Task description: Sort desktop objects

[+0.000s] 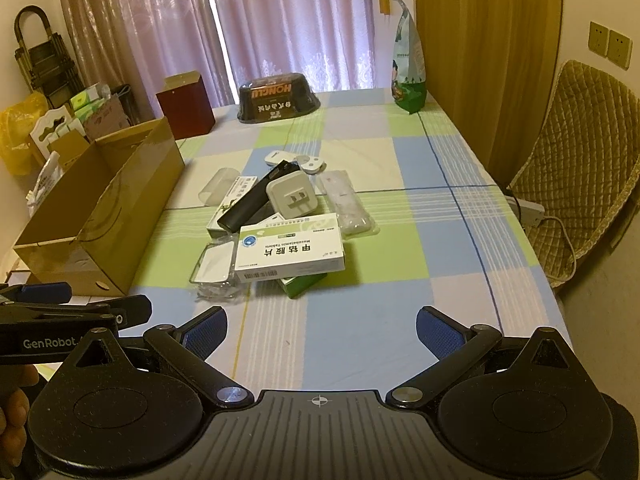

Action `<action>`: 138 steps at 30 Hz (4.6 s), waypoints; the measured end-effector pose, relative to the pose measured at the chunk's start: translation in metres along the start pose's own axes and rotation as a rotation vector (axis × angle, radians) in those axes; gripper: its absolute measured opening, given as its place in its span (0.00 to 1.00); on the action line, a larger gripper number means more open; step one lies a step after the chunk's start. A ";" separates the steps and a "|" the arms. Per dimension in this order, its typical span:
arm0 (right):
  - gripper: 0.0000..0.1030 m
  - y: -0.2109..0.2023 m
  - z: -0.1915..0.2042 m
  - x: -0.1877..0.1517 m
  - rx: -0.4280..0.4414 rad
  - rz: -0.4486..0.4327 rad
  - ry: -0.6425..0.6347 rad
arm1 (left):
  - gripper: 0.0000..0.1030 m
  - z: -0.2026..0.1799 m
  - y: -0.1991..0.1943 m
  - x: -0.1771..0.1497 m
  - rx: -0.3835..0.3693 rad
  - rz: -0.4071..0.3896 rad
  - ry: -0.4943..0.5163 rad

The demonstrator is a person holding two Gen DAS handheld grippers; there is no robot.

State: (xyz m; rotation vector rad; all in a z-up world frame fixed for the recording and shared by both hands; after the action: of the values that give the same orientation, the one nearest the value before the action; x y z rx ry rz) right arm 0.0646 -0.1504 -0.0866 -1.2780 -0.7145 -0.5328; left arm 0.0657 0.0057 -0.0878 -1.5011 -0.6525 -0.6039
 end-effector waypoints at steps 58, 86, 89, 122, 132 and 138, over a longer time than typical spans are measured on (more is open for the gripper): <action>1.00 0.008 0.002 -0.003 -0.016 -0.027 -0.049 | 0.99 0.006 0.008 -0.010 -0.048 0.011 -0.014; 1.00 0.018 -0.005 -0.015 -0.010 0.033 -0.004 | 0.99 0.014 0.017 -0.017 -0.034 0.035 -0.004; 1.00 0.019 -0.006 -0.016 -0.010 0.038 -0.002 | 0.99 0.014 0.018 -0.018 -0.035 0.038 -0.003; 0.99 0.153 0.050 0.007 0.579 0.143 -1.209 | 0.99 0.018 0.102 -0.018 -0.109 0.028 0.308; 0.78 0.200 0.049 0.000 0.633 0.292 -1.287 | 0.99 0.012 0.127 -0.027 -0.149 0.048 0.324; 0.75 0.210 0.043 0.000 0.640 0.319 -1.248 | 0.99 0.012 0.139 -0.023 -0.141 0.036 0.340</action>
State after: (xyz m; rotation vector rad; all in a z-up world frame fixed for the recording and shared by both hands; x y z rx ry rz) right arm 0.2065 -0.0622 -0.2211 -0.9668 -1.5003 0.8194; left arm 0.1489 0.0158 -0.2017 -1.4899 -0.3251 -0.8677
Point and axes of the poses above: each gripper's, at about its wrist camera, not at the fingertips, and y roughly the way its jaws point, z to its left, x to its top, the point moved 10 cm from there along y, roughly the way its jaws point, and after that the axes turned 6 degrees about -z, right-handed, at the moved point
